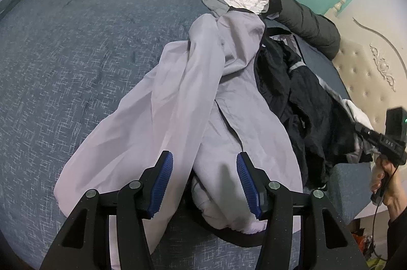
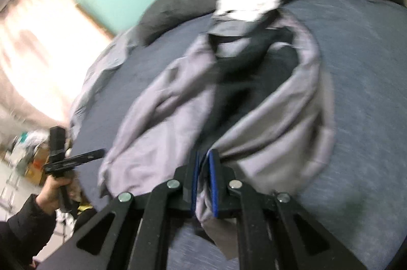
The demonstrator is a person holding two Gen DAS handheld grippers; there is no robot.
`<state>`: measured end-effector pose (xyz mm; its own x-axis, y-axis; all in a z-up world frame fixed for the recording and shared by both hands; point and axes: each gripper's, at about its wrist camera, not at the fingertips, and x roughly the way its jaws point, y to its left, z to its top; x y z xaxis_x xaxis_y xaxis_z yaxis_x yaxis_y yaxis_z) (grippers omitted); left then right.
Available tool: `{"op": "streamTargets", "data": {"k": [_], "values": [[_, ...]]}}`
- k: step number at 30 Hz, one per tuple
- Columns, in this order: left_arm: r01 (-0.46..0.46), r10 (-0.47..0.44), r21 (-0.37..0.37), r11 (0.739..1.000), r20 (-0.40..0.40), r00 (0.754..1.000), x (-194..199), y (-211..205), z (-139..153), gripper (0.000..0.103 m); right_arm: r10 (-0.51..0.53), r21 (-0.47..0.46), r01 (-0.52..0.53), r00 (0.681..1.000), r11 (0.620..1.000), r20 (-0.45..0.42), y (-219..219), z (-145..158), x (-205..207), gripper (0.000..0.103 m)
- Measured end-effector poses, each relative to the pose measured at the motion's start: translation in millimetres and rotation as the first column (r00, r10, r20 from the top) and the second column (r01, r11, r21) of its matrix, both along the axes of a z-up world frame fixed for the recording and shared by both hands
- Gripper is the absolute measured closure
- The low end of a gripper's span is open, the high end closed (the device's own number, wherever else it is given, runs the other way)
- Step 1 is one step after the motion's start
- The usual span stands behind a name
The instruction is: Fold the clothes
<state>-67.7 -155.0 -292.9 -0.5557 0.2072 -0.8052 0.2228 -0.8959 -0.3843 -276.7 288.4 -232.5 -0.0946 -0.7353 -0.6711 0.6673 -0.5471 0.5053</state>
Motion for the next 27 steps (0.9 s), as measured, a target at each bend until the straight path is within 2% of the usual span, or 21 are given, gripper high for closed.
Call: {"op": "streamTargets", "data": {"k": [1,17,20,21,23,24,27], "values": [[0.000,0.000,0.002,1.000,-0.001,1.000,0,0,0,0.046,0.035,-0.006,-0.035,0.999,0.999,-0.004,-17,3,7,0.095],[-0.019,0.019,0.023,1.000,-0.011,1.000,6,-18,0,0.046,-0.133,0.085,0.140,0.988,0.987,-0.073,8,3,-16,0.094],[-0.019,0.019,0.023,1.000,-0.006,1.000,4,-17,-2,0.045,-0.224,0.124,0.232,0.971,0.965,-0.080,44,-1,-33,0.093],[-0.018,0.018,0.024,1.000,-0.005,1.000,4,-17,-2,0.045,-0.263,0.138,0.271,0.962,0.953,-0.072,61,-6,-41,0.090],[-0.017,0.017,0.025,1.000,-0.004,1.000,2,-16,-2,0.045,-0.324,0.167,0.328,0.945,0.930,-0.050,87,-17,-52,0.076],[-0.013,0.014,0.021,1.000,-0.004,1.000,2,-14,-2,0.045,-0.349,0.182,0.350,0.936,0.919,-0.038,98,-22,-57,0.063],[-0.006,0.006,0.014,1.000,-0.005,1.000,0,-11,0,0.045,-0.434,0.224,0.419,0.901,0.880,0.020,132,-45,-67,0.053]]}}
